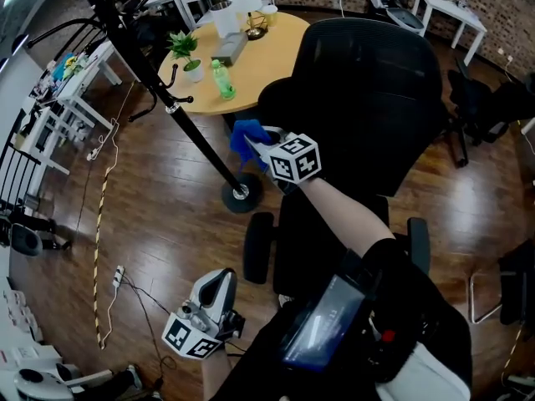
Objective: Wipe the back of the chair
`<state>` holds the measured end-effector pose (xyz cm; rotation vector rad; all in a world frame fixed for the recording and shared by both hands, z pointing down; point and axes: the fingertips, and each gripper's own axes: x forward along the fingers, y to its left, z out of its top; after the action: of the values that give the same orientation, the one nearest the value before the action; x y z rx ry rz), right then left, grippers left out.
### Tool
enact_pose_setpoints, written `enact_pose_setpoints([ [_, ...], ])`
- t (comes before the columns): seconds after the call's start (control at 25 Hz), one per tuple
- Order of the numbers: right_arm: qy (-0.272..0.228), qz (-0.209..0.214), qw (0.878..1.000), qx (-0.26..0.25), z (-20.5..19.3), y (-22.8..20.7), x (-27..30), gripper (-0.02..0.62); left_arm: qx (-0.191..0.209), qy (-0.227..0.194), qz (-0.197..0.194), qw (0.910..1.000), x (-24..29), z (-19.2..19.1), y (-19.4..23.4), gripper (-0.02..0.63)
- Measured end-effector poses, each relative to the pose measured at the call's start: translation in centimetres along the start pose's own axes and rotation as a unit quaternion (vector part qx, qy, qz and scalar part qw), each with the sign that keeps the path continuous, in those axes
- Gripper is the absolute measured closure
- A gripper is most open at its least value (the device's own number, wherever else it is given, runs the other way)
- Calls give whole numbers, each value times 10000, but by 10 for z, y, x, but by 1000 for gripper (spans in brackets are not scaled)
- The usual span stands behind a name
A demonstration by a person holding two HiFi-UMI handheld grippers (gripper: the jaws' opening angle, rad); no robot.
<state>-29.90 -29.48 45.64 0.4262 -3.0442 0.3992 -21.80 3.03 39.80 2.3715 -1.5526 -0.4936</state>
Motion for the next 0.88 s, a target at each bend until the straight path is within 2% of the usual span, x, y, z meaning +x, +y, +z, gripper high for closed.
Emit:
enact_pose_setpoints([
  [0.12, 158, -564, 9982, 124, -15, -38, -18, 566, -10, 59, -130, 9999, 9, -1, -2, 603],
  [0.28, 192, -1463, 9873, 594, -43, -110, -76, 566, -53, 236, -386, 9990, 26, -10, -7, 603],
  [0.52, -25, -1997, 9776, 657, -49, -166, -169, 566, -100, 545, -935, 9941, 66, -24, -24, 603],
  [0.88, -310, -2980, 9507, 805, -54, -224, -285, 566, -230, 828, -1757, 9807, 127, -41, -55, 603],
])
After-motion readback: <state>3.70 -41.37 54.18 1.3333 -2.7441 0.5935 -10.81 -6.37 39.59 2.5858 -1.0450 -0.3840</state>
